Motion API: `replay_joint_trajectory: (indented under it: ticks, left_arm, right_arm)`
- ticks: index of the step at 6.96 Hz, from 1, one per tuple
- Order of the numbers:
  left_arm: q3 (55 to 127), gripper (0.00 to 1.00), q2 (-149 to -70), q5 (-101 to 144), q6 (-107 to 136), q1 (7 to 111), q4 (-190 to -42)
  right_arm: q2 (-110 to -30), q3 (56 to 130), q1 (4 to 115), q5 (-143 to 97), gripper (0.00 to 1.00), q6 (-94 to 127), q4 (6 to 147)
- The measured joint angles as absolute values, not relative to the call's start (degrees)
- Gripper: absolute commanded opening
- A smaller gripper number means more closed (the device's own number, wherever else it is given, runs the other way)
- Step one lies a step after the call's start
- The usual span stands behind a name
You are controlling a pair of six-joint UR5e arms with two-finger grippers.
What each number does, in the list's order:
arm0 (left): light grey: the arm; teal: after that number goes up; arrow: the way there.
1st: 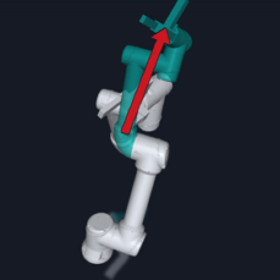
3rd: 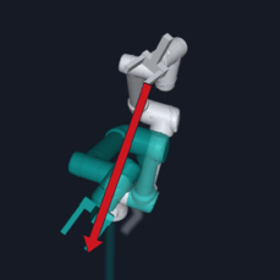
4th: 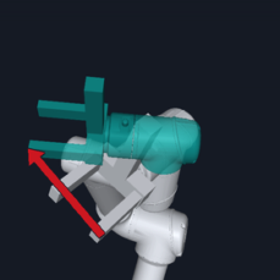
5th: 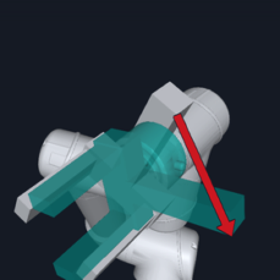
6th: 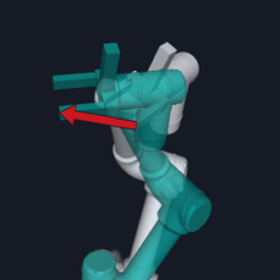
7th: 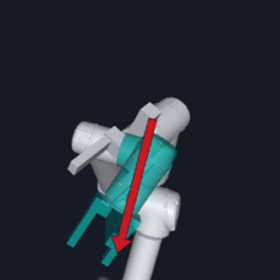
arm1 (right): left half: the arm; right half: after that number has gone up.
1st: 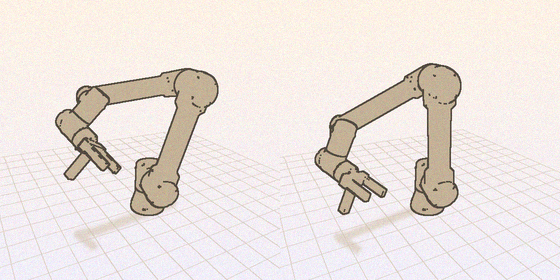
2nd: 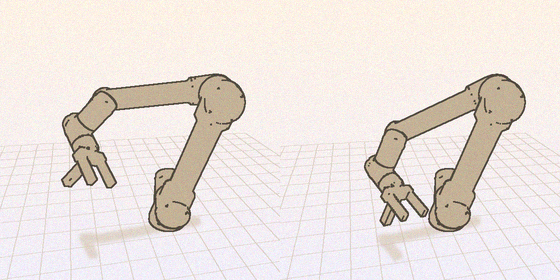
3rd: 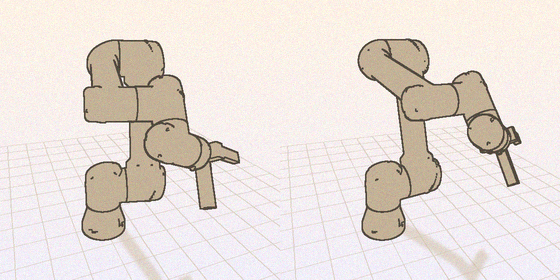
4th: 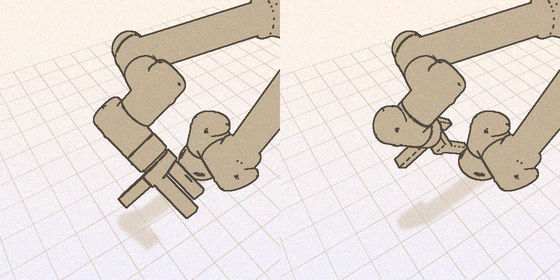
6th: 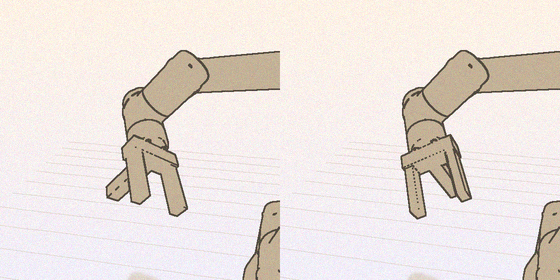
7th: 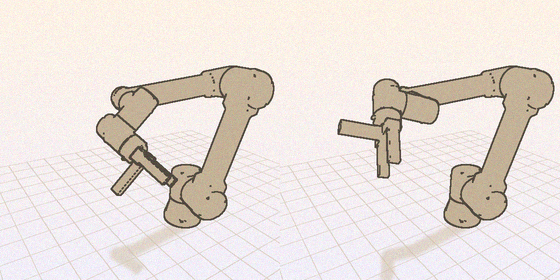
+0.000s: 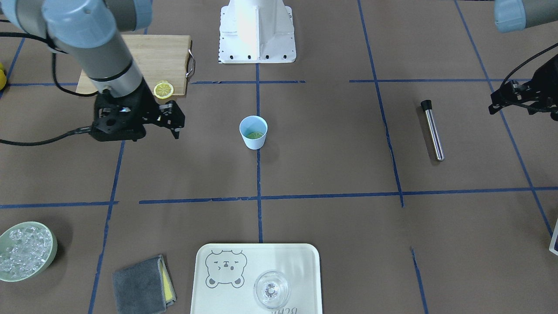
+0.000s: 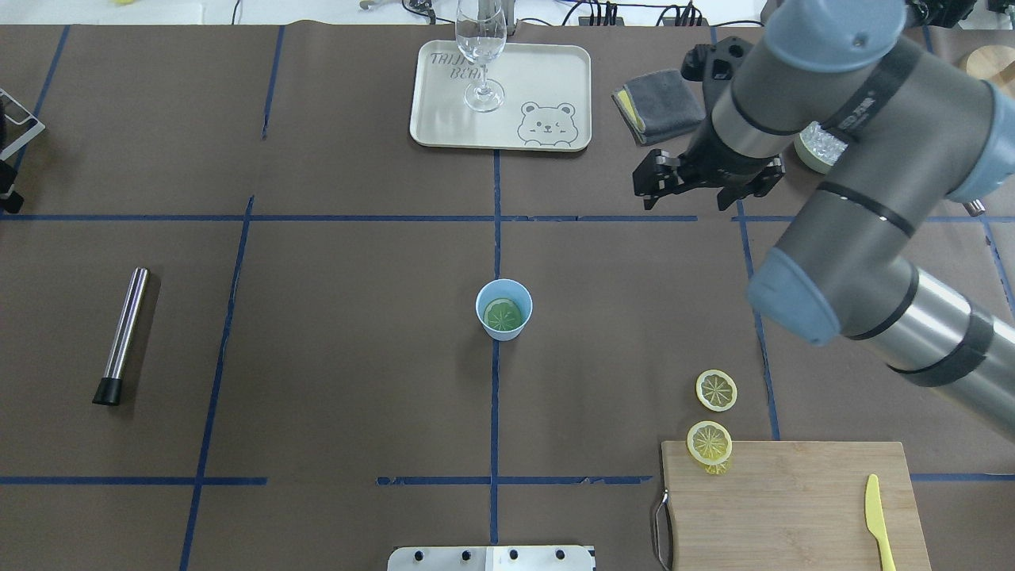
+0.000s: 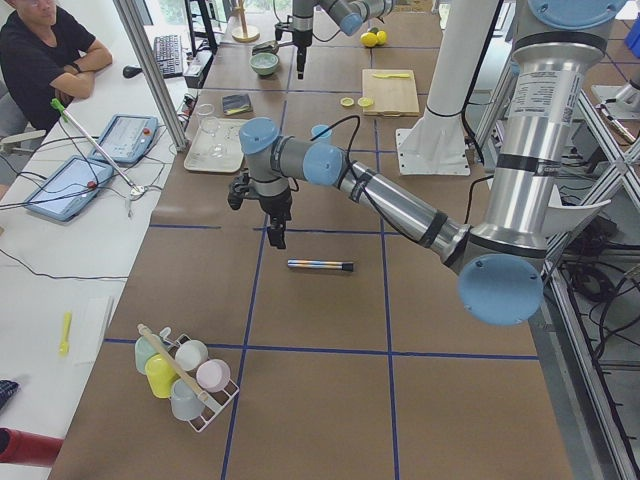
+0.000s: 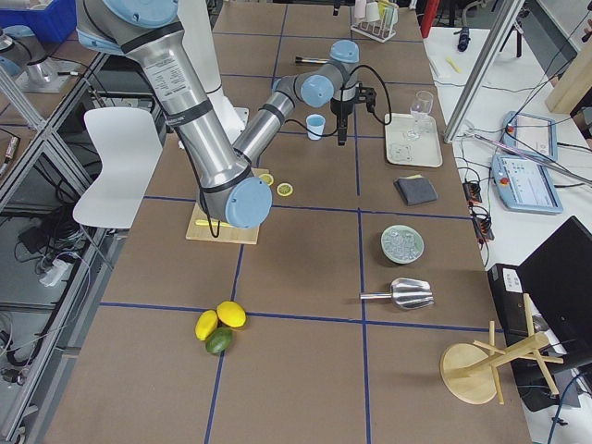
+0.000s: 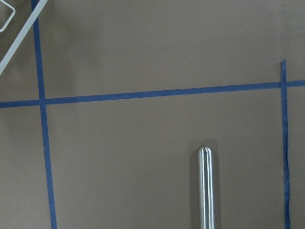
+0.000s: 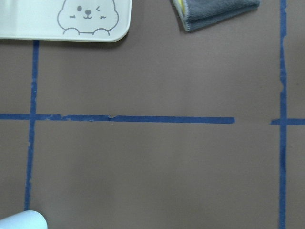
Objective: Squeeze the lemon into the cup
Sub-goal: 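Release the lemon slice into the cup and raise the right arm away, then lower the left gripper onto the steel muddler rod and grasp it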
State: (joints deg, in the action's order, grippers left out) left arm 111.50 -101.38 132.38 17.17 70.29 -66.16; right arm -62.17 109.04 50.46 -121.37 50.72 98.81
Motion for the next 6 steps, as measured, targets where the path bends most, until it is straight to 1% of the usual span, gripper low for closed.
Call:
replay_joint_trajectory:
  ticks: [1,2,4,6]
  left_arm:
    - [109.5,1.0,-102.8,132.6,17.2,67.6,-64.3]
    - [105.8,1.0,-103.3,133.7,17.4,65.1,-65.7]
    - [96.9,1.0,-103.4,137.0,17.6,60.9,-72.6]
    - [89.8,1.0,-103.4,138.2,18.2,59.4,-79.3]
  right_arm:
    - [-66.3,110.6,55.4,-125.2,1.0,44.4,98.8]
    - [-69.8,111.2,60.4,-129.1,1.0,37.8,98.8]
    - [-75.9,110.6,70.2,-136.7,1.0,24.4,98.8]
    - [-79.8,109.9,74.9,-140.6,1.0,17.8,98.8]
